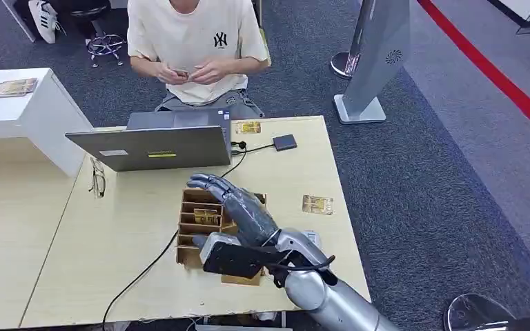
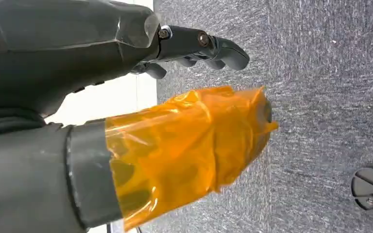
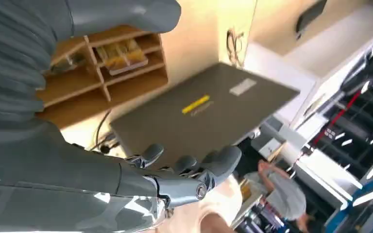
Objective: Pass the card to the sensor for recognition and then transmit it.
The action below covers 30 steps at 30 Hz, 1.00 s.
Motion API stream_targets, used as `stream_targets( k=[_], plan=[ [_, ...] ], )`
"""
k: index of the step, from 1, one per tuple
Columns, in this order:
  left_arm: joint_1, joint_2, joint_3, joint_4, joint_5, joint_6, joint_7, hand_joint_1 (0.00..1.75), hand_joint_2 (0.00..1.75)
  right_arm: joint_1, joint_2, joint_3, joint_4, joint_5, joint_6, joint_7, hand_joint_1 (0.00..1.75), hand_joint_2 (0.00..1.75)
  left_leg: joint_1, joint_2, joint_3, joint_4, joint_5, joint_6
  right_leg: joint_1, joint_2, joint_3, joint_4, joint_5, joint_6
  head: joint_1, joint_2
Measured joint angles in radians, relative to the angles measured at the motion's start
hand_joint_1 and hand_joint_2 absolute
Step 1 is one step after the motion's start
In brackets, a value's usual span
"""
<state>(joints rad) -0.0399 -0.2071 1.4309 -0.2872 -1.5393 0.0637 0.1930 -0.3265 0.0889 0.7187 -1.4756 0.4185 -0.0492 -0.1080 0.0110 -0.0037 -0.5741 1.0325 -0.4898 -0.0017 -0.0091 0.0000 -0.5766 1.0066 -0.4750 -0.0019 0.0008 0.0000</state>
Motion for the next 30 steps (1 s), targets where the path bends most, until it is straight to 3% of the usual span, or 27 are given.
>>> stream_targets(
  k=[16,30],
  plan=[
    [-0.001,0.014,0.000,0.010,-0.002,0.016,0.008,0.00,0.00,0.034,-0.019,0.178,0.019,0.050,0.015,0.054,0.58,1.75,0.000,0.000,0.000,0.000,0.000,0.000,0.000,0.000,0.000,0.000,0.000,0.000,0.000,0.000],
    [-0.002,0.022,0.000,0.019,-0.003,0.019,0.018,0.00,0.00,0.003,-0.005,0.230,0.092,0.229,-0.083,0.127,0.66,1.75,0.000,0.000,0.000,0.000,0.000,0.000,0.000,0.000,0.000,0.000,0.000,0.000,0.000,0.000]
  ],
)
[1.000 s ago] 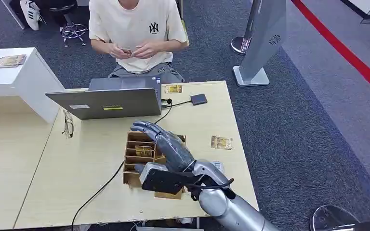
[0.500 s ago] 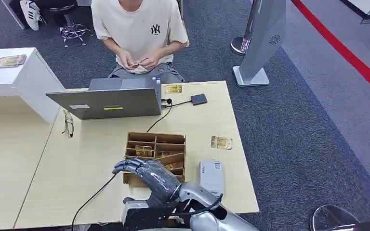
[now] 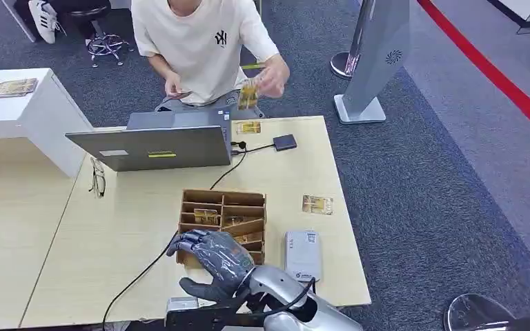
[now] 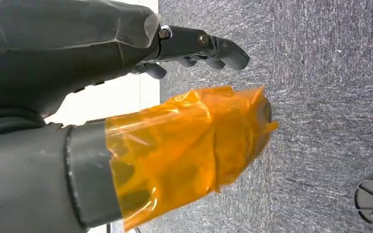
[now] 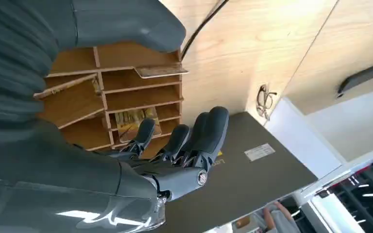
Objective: Pass the card to the sensor for recognition and then transmit it.
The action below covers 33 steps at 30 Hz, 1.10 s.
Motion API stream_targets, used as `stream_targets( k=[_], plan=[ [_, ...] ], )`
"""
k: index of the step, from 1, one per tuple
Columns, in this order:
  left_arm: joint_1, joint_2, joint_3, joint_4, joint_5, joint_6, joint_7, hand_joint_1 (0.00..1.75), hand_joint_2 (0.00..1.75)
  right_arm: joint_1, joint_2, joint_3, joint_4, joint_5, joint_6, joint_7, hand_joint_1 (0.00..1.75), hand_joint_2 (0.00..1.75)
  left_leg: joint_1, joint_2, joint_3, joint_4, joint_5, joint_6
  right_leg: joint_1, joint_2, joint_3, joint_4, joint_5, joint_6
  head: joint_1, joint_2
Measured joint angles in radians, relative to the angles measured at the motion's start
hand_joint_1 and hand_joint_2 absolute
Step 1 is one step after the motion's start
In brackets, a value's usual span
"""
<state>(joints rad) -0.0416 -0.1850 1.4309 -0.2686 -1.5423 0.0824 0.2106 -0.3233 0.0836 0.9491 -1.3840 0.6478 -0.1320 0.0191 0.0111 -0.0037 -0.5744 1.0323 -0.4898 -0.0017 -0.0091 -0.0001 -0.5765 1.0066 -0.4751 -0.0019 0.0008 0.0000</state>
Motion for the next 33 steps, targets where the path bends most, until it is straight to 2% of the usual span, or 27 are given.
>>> stream_targets(
  k=[9,19,26,33],
  plan=[
    [-0.001,0.003,0.000,0.001,-0.001,-0.005,0.005,0.00,0.00,-0.027,0.040,0.002,0.060,0.053,-0.007,0.033,0.73,1.75,0.000,0.000,0.000,0.000,0.000,0.000,0.000,0.000,0.000,0.000,0.000,0.000,0.000,0.000],
    [-0.002,0.008,0.000,0.002,-0.002,-0.011,0.005,0.00,0.00,-0.062,0.095,0.023,0.149,0.059,0.019,0.034,0.79,1.75,0.000,0.000,0.000,0.000,0.000,0.000,0.000,0.000,0.000,0.000,0.000,0.000,0.000,0.000],
    [-0.004,0.009,0.000,0.002,-0.002,-0.013,0.006,0.00,0.00,-0.118,0.127,0.041,0.242,0.020,0.055,0.003,0.80,1.75,0.000,0.000,0.000,0.000,0.000,0.000,0.000,0.000,0.000,0.000,0.000,0.000,0.000,0.000],
    [-0.008,0.014,0.000,0.008,-0.002,-0.015,0.006,0.00,0.00,-0.146,0.150,0.046,0.305,0.008,0.053,-0.005,0.82,1.75,0.000,0.000,0.000,0.000,0.000,0.000,0.000,0.000,0.000,0.000,0.000,0.000,0.000,0.000]
  ],
)
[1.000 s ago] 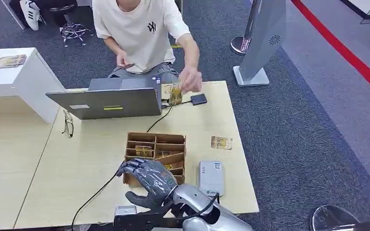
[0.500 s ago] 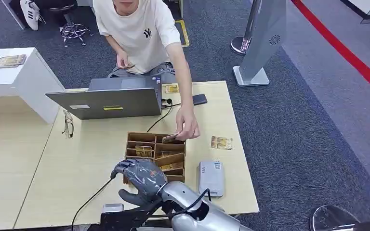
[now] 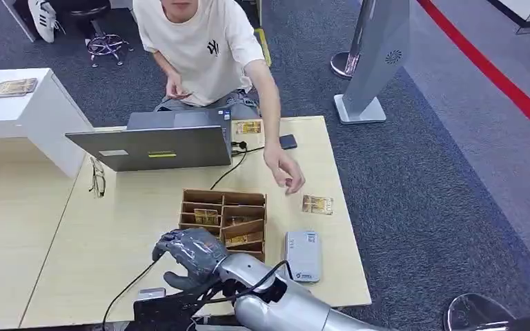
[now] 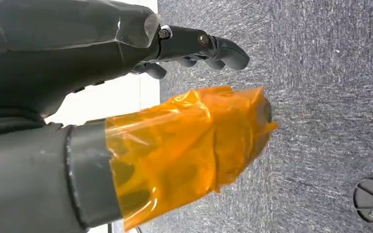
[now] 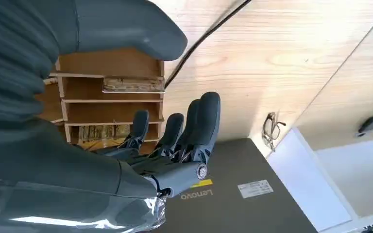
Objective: Pass the card to the sensor for recognition and then transmit it.
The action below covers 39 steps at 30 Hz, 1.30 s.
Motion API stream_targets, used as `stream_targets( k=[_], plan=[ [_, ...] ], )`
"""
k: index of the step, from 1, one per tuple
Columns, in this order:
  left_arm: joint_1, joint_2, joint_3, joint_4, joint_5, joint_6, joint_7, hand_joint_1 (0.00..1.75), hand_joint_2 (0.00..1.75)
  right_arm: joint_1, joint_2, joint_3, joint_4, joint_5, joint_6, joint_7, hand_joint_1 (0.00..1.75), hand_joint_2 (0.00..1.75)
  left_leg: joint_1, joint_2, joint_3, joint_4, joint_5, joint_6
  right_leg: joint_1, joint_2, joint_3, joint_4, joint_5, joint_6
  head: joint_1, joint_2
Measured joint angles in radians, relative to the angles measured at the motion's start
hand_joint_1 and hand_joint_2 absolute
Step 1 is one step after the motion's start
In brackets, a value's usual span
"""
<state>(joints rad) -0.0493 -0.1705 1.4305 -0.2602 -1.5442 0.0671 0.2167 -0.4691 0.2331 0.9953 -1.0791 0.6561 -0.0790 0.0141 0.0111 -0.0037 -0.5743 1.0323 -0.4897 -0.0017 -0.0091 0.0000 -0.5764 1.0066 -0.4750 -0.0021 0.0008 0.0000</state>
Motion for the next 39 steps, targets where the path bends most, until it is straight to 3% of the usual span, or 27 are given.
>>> stream_targets(
  k=[19,39],
  plan=[
    [-0.002,0.002,-0.006,0.002,0.000,-0.006,0.000,0.00,0.00,-0.034,0.011,-0.028,0.122,-0.024,-0.051,0.004,0.80,1.75,0.000,0.000,0.000,0.000,0.000,0.000,0.000,0.000,0.000,0.000,0.000,0.000,0.000,0.000],
    [-0.003,0.003,-0.012,0.002,0.000,-0.013,0.003,0.00,0.00,-0.039,0.018,-0.073,0.184,-0.002,-0.057,0.004,1.01,1.75,0.000,0.000,0.000,0.000,0.000,0.000,0.000,0.000,0.000,0.000,0.000,0.000,0.000,0.000]
  ],
)
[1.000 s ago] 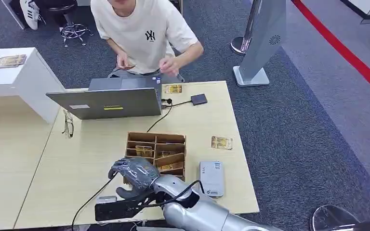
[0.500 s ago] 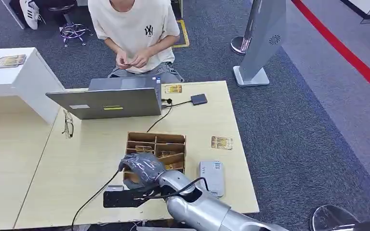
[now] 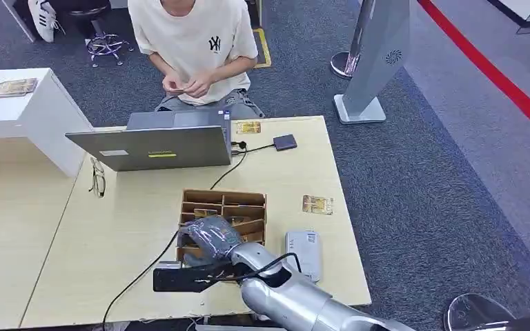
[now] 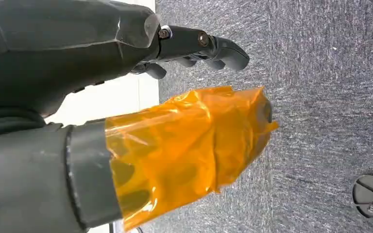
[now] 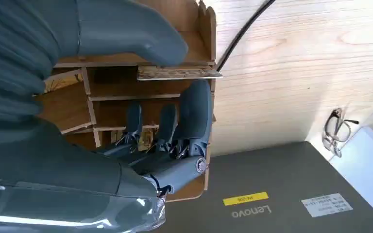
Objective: Pass the card to the sensor for recognition and then transmit it.
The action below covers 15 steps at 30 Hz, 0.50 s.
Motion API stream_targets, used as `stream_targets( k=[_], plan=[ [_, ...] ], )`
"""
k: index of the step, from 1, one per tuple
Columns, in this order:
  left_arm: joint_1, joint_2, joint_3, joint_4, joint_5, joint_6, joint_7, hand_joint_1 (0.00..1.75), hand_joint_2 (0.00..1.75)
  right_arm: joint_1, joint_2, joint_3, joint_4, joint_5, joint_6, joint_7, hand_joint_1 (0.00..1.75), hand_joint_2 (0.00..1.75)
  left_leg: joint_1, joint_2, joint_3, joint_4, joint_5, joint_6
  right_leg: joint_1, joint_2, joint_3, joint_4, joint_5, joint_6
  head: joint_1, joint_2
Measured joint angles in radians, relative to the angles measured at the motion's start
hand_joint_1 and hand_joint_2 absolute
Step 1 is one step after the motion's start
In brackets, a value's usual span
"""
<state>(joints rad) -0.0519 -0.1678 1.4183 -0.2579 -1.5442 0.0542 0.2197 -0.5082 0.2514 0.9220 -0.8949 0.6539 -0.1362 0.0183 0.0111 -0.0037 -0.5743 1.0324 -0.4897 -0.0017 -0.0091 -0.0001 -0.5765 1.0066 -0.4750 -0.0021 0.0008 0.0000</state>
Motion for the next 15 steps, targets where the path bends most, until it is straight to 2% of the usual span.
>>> stream_targets(
  k=[8,9,15],
  plan=[
    [0.000,0.000,0.000,0.000,0.000,-0.001,0.000,0.00,0.00,-0.003,0.000,-0.003,0.009,0.001,0.000,0.000,1.03,1.75,0.000,0.000,0.000,0.000,0.000,0.000,0.000,0.000,0.000,0.000,0.000,0.000,0.000,0.000],
    [0.000,0.000,0.000,0.000,0.000,-0.001,0.000,0.00,0.00,-0.003,0.000,-0.003,0.010,0.002,0.000,0.000,0.98,1.75,0.000,0.000,0.000,0.000,0.000,0.000,0.000,0.000,0.000,0.000,0.000,0.000,0.000,0.000],
    [0.000,0.000,-0.001,0.000,0.000,-0.001,0.000,0.00,0.00,-0.005,0.000,-0.003,0.014,0.016,0.001,0.000,0.94,1.75,0.000,0.000,0.000,0.000,0.000,0.000,0.000,0.000,0.000,0.000,0.000,0.000,0.000,0.000]
  ],
)
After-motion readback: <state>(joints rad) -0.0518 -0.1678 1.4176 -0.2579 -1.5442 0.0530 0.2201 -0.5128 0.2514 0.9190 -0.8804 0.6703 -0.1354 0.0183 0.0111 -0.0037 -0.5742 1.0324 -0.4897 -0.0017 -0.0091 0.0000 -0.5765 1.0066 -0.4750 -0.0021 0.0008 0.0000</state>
